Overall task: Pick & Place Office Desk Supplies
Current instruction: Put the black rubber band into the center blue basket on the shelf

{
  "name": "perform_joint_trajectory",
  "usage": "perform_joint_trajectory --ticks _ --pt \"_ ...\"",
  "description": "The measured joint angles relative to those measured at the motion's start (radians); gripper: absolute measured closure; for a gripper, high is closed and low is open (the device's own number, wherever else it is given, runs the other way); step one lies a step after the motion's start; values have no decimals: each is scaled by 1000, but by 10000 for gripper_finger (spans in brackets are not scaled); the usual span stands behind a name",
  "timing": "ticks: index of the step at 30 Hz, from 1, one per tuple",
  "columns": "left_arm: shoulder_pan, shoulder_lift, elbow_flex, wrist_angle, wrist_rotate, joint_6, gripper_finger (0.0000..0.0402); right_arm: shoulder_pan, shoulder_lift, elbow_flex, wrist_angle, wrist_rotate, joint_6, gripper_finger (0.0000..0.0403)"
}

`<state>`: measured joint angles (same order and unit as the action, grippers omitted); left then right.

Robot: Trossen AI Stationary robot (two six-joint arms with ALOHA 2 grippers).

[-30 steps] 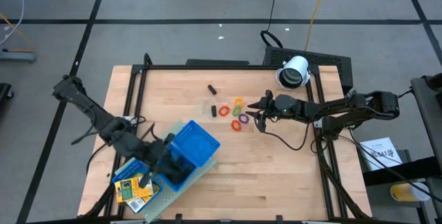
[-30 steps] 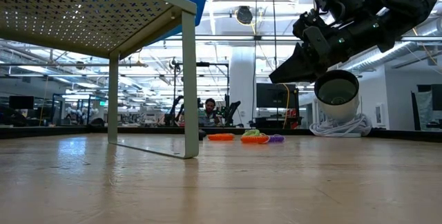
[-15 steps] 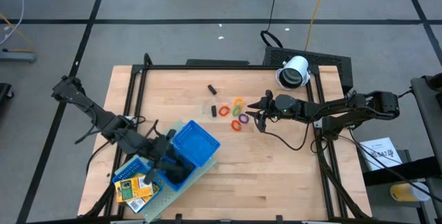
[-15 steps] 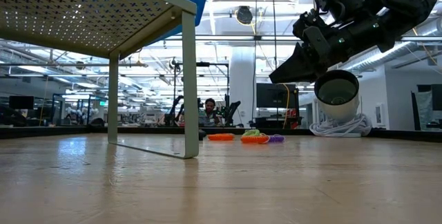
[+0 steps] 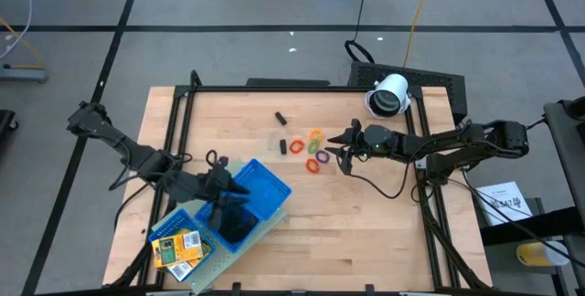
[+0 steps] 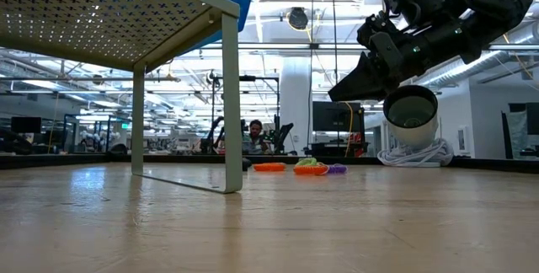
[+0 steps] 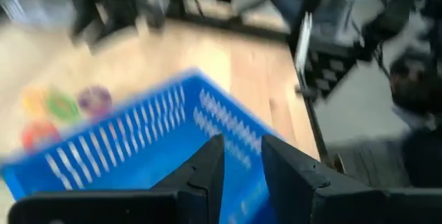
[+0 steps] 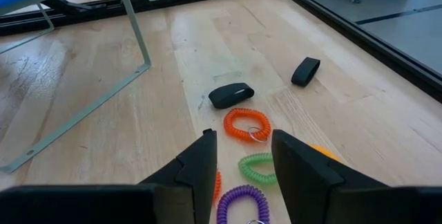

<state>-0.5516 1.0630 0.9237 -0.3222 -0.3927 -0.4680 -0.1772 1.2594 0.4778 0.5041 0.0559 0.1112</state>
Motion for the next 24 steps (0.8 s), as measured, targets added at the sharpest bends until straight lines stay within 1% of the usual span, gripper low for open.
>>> perform_joint_trajectory --ticks 2,6,9,11,14,19,20,23,24 --pt "14 0 0 74 -57 86 295 0 0 0 0 0 0 275" --pt "57 0 0 247 -205 268 295 0 0 0 0 0 0 275" --pt "107 0 0 384 -297 381 295 0 0 0 0 0 0 275" --pt "149 0 0 472 -340 457 295 0 0 0 0 0 0 275" --pt "223 3 0 540 -354 496 295 0 0 0 0 0 0 275" --pt "363 82 0 556 -328 442 295 0 0 0 0 0 0 275" --pt "389 104 0 556 -329 461 295 0 0 0 0 0 0 275" --pt "446 169 0 572 -328 636 295 0 0 0 1 0 -3 275" --pt "462 192 0 584 -315 657 295 0 0 0 1 0 -3 275"
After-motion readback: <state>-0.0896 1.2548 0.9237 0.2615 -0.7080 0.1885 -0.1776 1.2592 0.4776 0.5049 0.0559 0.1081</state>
